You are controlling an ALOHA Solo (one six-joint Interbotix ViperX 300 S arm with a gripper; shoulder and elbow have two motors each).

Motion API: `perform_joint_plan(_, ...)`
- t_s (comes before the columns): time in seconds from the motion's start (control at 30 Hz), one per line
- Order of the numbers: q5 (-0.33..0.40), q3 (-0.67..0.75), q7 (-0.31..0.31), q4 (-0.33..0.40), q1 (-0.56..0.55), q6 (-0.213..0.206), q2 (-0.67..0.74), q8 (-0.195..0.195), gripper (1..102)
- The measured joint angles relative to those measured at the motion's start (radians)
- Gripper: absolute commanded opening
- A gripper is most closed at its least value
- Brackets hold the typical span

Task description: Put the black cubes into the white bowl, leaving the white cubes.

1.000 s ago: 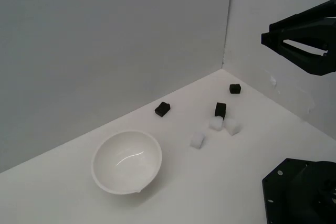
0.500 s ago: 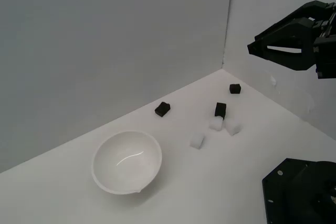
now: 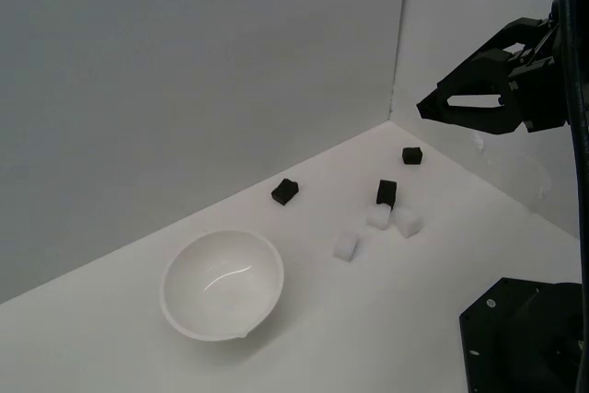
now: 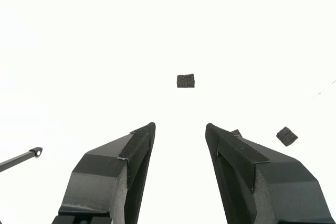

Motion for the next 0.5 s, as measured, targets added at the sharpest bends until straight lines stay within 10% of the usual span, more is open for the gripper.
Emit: perform_joint_plan(0.5, -0.061, -0.175, 0.051, -0.058, 0.017, 0.041, -0.172, 0.0, 53)
